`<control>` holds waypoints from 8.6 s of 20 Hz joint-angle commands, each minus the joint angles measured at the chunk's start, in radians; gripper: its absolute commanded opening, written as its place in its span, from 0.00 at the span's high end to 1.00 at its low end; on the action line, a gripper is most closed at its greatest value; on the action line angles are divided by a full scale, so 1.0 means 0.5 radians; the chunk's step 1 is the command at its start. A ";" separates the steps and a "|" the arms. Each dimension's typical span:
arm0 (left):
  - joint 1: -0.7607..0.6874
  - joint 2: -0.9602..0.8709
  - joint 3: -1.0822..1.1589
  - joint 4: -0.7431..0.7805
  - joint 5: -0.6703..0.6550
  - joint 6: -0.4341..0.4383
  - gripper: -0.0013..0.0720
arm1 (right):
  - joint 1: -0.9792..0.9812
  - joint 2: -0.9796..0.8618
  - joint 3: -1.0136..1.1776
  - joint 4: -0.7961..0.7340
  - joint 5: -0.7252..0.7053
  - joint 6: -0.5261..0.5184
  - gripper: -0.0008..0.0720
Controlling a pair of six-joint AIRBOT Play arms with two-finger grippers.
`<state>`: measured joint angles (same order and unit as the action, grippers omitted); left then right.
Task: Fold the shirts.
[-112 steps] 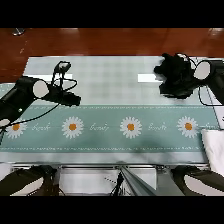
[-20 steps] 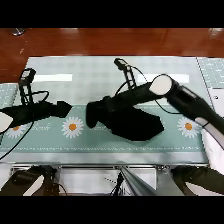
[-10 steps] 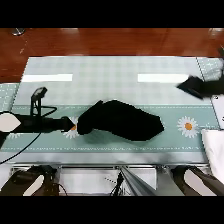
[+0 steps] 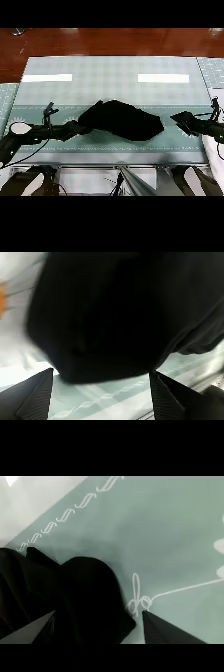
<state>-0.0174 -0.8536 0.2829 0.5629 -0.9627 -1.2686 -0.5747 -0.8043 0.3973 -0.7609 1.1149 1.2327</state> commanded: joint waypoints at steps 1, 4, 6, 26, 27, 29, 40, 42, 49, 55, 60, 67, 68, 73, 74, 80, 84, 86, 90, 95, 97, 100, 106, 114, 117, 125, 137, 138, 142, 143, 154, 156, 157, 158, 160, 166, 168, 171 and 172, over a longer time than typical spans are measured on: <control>-0.223 -0.202 -0.058 -0.446 0.362 0.323 0.02 | -0.014 0.021 -0.074 0.056 0.017 -0.030 0.14; -0.344 -0.381 0.047 -0.652 0.449 0.620 0.95 | -0.014 0.021 -0.075 -0.073 0.156 -0.010 0.14; -0.350 -0.397 0.126 -0.655 0.436 0.697 0.96 | -0.014 0.021 -0.077 -0.139 0.198 0.054 0.14; 0.016 -0.243 0.542 -0.607 -0.034 0.786 0.96 | 0.851 -0.739 0.858 0.230 0.349 -0.225 0.95; 0.141 -0.166 0.713 -0.686 -0.042 0.785 0.96 | 0.853 -0.739 1.160 0.159 0.393 -0.143 0.95; 0.314 -0.049 1.101 -0.889 0.011 0.786 0.96 | 0.872 -0.740 1.771 0.140 0.370 -0.018 0.95; 0.449 0.509 2.506 0.116 0.034 0.269 0.96 | 0.895 -0.142 3.326 -0.444 0.768 0.241 0.95; 0.449 0.711 2.502 0.645 -0.009 -0.024 0.96 | 0.895 0.047 3.293 -0.645 0.787 0.312 0.95; 0.449 0.990 2.112 1.089 -0.323 -0.370 0.96 | 0.895 0.465 2.499 -0.689 0.917 0.493 0.95; 0.445 0.822 1.045 0.529 -0.323 -0.216 0.96 | 0.895 0.517 1.389 -0.417 0.699 0.436 0.95; 0.445 0.362 0.590 0.070 0.102 0.132 0.96 | 0.893 0.289 0.813 -0.441 0.025 0.382 0.95; 0.413 -0.502 0.746 -0.594 0.166 0.774 0.96 | 0.891 -0.784 1.165 -0.182 -0.552 0.233 0.95; 0.390 -0.588 0.777 -0.595 0.158 0.772 0.96 | 0.891 -0.923 1.255 -0.143 -0.541 0.235 0.95; 0.384 -0.710 0.965 -0.430 -0.158 0.761 0.02 | 0.770 -1.328 1.682 -0.050 -0.109 0.293 0.13; 0.436 -0.710 1.042 -0.224 -0.298 0.649 0.02 | 0.689 -1.323 1.757 -0.056 0.052 0.224 0.13; 0.940 -0.552 0.984 0.762 -0.757 0.135 0.02 | -0.005 -0.961 1.550 -0.472 0.345 0.130 0.14; 1.012 -0.439 0.440 0.384 -0.735 0.220 0.02 | -0.185 -0.653 0.651 -0.107 -0.113 0.046 0.14; 0.890 -0.449 0.266 0.336 -0.610 0.212 0.02 | -0.180 -0.649 0.453 0.085 -0.163 -0.078 0.14; 0.606 -0.458 0.179 0.228 -0.283 0.209 0.03 | -0.181 -0.655 0.425 0.112 -0.143 -0.103 0.14; 0.244 -0.614 0.182 -0.166 0.071 0.363 0.03 | -0.169 -0.655 0.425 0.130 -0.135 -0.098 0.14; 0.132 -0.665 0.188 -0.317 0.220 0.374 0.03 | -0.109 -0.655 0.425 0.134 -0.152 -0.100 0.14; -0.011 -0.762 0.265 -0.327 0.251 0.373 0.05 | 0.068 -0.660 0.433 0.130 -0.291 -0.097 0.14; -0.077 -0.809 0.420 -0.321 0.227 0.372 0.96 | 0.246 -1.035 0.677 0.126 -0.217 -0.005 0.14; -0.077 -0.809 0.443 -0.322 0.190 0.365 0.96 | 0.423 -1.455 1.071 0.130 -0.144 0.063 0.14; -0.077 -0.809 0.443 -0.321 0.189 0.365 0.96 | 0.434 -1.575 1.174 0.050 -0.124 0.182 0.23; -0.043 -0.737 0.694 -0.344 0.140 0.367 0.96 | 0.436 -1.558 1.696 0.061 0.246 0.025 0.95; 0.290 -0.122 3.198 0.341 0.082 -0.061 0.96 | 0.463 -0.570 3.471 -0.100 0.173 0.319 0.95; 0.307 -0.053 3.295 0.580 0.019 -0.156 0.96 | 0.463 -0.401 3.409 -0.179 0.164 0.275 0.95; 0.325 0.281 3.365 1.119 -0.176 -0.250 0.96 | 0.464 0.092 3.372 -0.631 0.285 0.290 0.95; 0.325 0.349 3.365 1.154 -0.246 -0.250 0.96 | 0.464 0.183 3.372 -0.705 0.340 0.317 0.95; 0.325 0.498 2.882 1.388 -0.911 -0.474 0.96 | 0.464 0.488 2.506 -0.545 0.656 0.448 0.95; 0.325 0.462 2.551 1.388 -0.845 -0.475 0.96 | 0.468 0.448 2.207 -0.430 0.637 0.361 0.95; 0.324 0.423 2.396 1.373 -0.778 -0.474 0.96 | 0.505 0.404 2.067 -0.428 0.611 0.339 0.95; 0.324 0.363 2.244 1.334 -0.690 -0.473 0.96 | 0.556 0.343 1.946 -0.428 0.556 0.305 0.95; 0.308 0.185 2.021 1.230 -0.440 -0.472 0.96 | 0.725 0.124 1.760 -0.432 0.379 0.230 0.95; 0.118 -0.665 2.027 1.162 0.279 -0.473 0.96 | 0.977 -0.941 1.827 -0.484 -0.320 0.152 0.95; 0.107 -0.932 2.132 1.145 0.427 -0.475 0.96 | 0.945 -1.316 2.060 -0.471 -0.310 0.199 0.95; 0.113 -1.273 2.303 1.138 0.497 -0.549 0.96 | 0.935 -1.762 2.484 -0.480 -0.235 0.282 0.95; 0.109 -1.355 2.339 1.123 0.497 -0.549 0.96 | 0.935 -1.893 2.625 -0.478 -0.212 0.327 0.95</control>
<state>0.0433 -1.3865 1.3949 1.1378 -0.7799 -1.5269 -0.1078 -1.5429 1.5433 -0.9985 1.0084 1.3499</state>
